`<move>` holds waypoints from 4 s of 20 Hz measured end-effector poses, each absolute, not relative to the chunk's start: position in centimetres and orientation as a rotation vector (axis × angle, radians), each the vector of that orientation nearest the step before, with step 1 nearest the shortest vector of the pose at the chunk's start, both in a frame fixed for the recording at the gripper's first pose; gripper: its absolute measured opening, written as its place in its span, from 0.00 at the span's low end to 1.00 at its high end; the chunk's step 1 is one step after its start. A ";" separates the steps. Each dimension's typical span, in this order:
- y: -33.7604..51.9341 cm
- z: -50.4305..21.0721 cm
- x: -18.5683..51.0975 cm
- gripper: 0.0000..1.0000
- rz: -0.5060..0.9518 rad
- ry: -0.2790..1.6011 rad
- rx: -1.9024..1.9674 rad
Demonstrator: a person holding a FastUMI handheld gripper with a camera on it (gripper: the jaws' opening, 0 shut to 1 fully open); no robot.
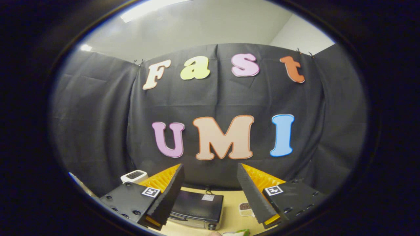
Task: Open the toaster oven, put the food inside, and close the toaster oven door.
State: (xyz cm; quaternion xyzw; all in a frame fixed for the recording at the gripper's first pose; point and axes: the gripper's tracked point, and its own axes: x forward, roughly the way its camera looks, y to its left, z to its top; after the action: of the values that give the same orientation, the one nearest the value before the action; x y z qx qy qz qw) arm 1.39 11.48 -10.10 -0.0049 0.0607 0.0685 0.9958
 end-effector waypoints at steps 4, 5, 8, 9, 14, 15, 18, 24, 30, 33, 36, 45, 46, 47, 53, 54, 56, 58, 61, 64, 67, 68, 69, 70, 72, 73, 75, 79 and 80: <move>15.1 -18.4 2.3 0.99 0.134 0.189 0.006; 15.9 -21.1 2.5 0.99 0.134 0.228 0.008; 17.9 -27.1 3.2 0.99 0.133 0.306 -0.036; 18.6 -29.1 3.3 0.99 0.141 0.341 -0.062; 22.0 -37.6 2.4 0.99 0.184 0.485 -0.139; 22.3 -38.5 2.3 0.99 0.188 0.502 -0.153; 23.0 -40.7 1.3 0.99 0.205 0.544 -0.185; 23.0 -41.1 -1.1 0.99 0.203 0.558 -0.111; 23.1 -43.2 -7.2 0.99 0.259 0.669 -0.037; 23.4 -44.9 -10.4 0.99 0.302 0.727 -0.047; 23.7 -47.4 -13.1 1.00 0.345 0.798 -0.047; 24.7 -53.0 -16.9 1.00 0.441 0.896 -0.172; 24.6 -53.6 -17.2 1.00 0.445 0.906 -0.178; 24.6 -54.2 -17.4 1.00 0.450 0.922 -0.180; 24.4 -54.7 -17.9 1.00 0.492 0.923 -0.158; 24.2 -54.1 -17.8 1.00 0.493 0.909 -0.137; 23.2 -51.6 -16.4 1.00 0.464 0.844 -0.097; 21.3 -48.7 -14.6 1.00 0.422 0.777 -0.063; 17.2 -44.8 -11.4 1.00 0.340 0.694 -0.005; 11.5 -42.2 -8.7 1.00 0.244 0.620 -0.004; 5.3 -41.1 -7.3 1.00 0.140 0.588 -0.007; 3.3 -41.2 -7.1 1.00 0.107 0.586 -0.006; 1.4 -41.3 -7.1 1.00 0.078 0.592 0.000; -0.2 -41.5 -7.3 1.00 0.054 0.599 0.007; -3.1 -42.2 -7.5 1.00 0.014 0.611 0.028; -4.1 -42.6 -7.8 1.00 -0.002 0.624 0.047; -6.0 -43.7 -8.2 1.00 -0.040 0.655 0.082; -7.0 -46.6 -9.6 0.99 -0.058 0.723 0.132; -7.0 -47.6 -10.1 0.99 -0.061 0.747 0.133</move>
State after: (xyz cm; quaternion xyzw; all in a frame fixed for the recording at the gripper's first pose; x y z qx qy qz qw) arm -10.13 -7.01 -47.64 0.0651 0.3644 -0.0299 0.9285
